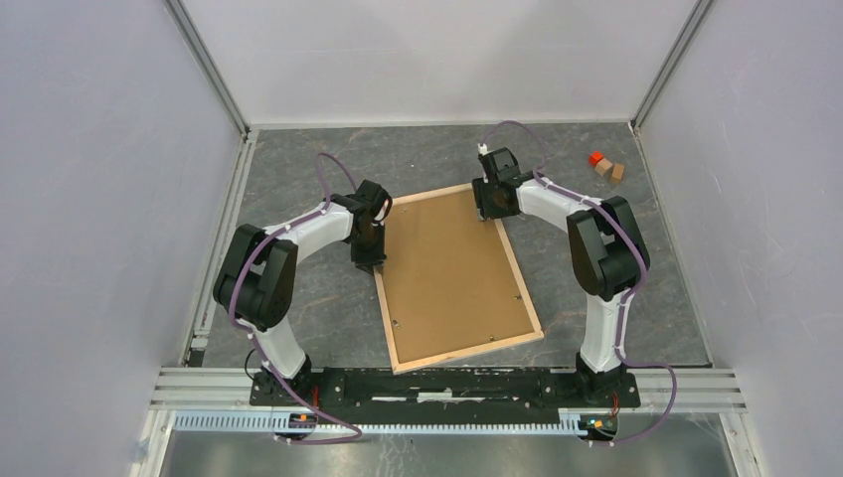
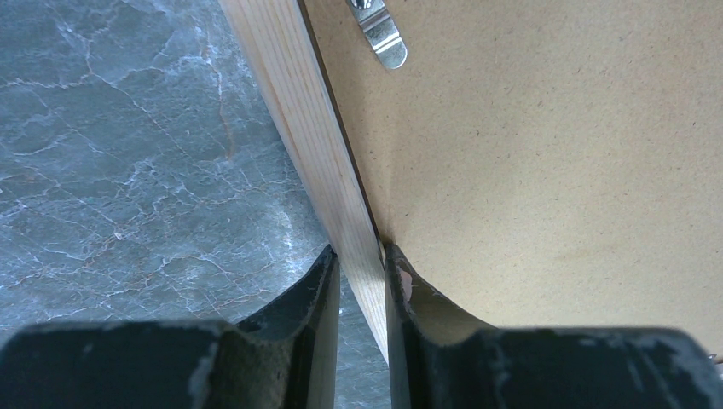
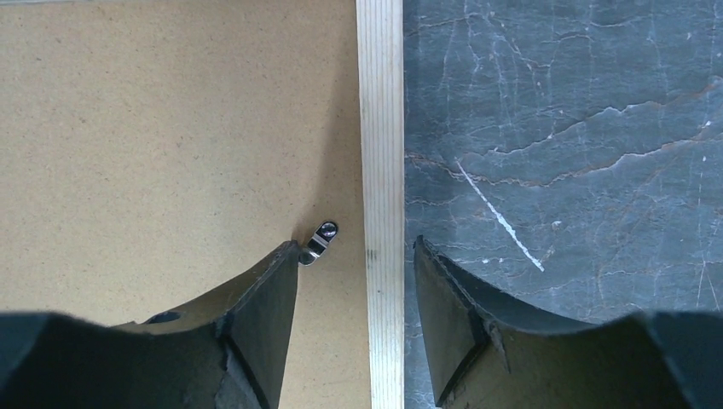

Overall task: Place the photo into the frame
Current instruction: Install the photo frame at the center of the board.

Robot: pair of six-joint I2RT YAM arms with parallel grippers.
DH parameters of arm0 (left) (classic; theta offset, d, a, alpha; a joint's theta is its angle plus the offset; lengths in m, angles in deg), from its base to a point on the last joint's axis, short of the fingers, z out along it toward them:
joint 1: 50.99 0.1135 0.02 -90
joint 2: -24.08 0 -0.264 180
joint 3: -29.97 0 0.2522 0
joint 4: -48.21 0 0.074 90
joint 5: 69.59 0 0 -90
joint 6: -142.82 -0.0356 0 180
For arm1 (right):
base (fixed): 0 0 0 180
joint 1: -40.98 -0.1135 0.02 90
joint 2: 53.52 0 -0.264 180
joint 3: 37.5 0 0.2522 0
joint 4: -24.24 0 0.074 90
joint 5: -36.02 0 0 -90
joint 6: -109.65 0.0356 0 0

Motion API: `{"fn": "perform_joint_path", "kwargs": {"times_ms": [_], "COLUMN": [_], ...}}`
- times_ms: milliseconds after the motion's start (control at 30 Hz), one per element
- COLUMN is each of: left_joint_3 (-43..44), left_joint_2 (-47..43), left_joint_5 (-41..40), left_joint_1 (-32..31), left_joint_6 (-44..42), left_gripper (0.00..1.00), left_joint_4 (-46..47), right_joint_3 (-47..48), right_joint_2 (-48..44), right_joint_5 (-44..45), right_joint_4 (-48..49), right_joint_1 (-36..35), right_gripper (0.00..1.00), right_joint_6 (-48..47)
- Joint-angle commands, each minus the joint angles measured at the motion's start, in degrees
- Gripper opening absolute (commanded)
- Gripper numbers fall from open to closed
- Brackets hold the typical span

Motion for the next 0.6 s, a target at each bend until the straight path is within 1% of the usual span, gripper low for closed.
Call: {"fn": "perform_joint_path", "kwargs": {"times_ms": [0,400,567], "left_joint_3": [0.88,0.95,0.75], "left_joint_2": [0.92,0.78,0.65], "left_joint_5": [2.89,3.15,3.23], "left_joint_1": [-0.72,-0.76,-0.72], "left_joint_6": [-2.03,-1.95,-1.95], "left_gripper": [0.08,0.07,0.06], "left_joint_4": [1.75,1.67,1.78], "right_joint_3": [0.38,3.29,4.1], "right_joint_2": [1.02,1.9,2.79], "right_joint_5": [0.41,1.55,0.84], "right_joint_4": [-0.86,-3.49,-2.73], "right_joint_1": [-0.34,-0.25,-0.27], "right_gripper": [0.56,0.31,0.26], "right_joint_6": [-2.01,-5.3,-6.72]}}
